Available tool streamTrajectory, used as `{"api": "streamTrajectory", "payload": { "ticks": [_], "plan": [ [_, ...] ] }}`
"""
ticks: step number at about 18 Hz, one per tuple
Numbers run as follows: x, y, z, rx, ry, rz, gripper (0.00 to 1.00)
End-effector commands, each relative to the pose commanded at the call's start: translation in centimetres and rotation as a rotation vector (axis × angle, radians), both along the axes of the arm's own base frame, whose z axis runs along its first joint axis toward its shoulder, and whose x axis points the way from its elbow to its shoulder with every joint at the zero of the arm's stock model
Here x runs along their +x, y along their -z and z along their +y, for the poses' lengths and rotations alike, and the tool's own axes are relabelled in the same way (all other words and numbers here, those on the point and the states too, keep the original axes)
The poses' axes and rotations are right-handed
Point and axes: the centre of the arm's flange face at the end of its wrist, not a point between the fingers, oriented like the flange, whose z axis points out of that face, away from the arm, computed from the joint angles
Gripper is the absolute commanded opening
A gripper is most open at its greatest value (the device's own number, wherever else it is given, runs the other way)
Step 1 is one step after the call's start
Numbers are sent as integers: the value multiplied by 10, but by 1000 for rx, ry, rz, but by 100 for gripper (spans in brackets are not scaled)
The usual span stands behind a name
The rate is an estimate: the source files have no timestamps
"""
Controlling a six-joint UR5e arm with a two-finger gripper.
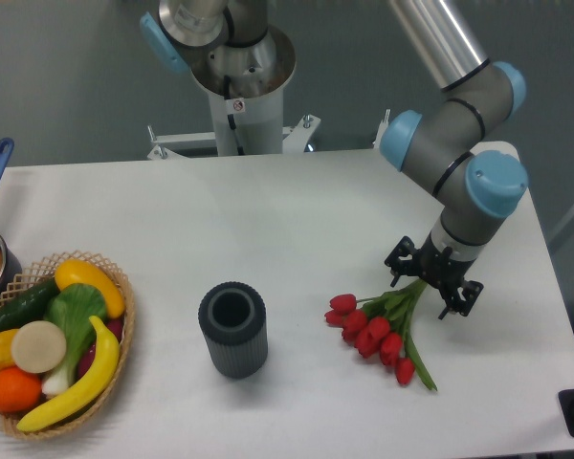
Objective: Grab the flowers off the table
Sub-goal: 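Lower the open gripper around the tulip stems below the blooms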
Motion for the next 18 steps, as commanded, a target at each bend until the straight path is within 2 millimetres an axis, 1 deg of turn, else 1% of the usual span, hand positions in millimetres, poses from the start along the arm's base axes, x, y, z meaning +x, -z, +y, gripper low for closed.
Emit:
{"api": "streamTrajectory", "payload": {
  "ticks": [5, 7, 9, 18],
  "plan": [
    [4, 7, 6, -2, 9, -4, 100],
    [5, 8, 5, -3, 9, -6, 100],
    [5, 13, 6, -6, 9, -13, 100],
    [8, 18, 6, -8, 12, -19, 100]
  ]
}}
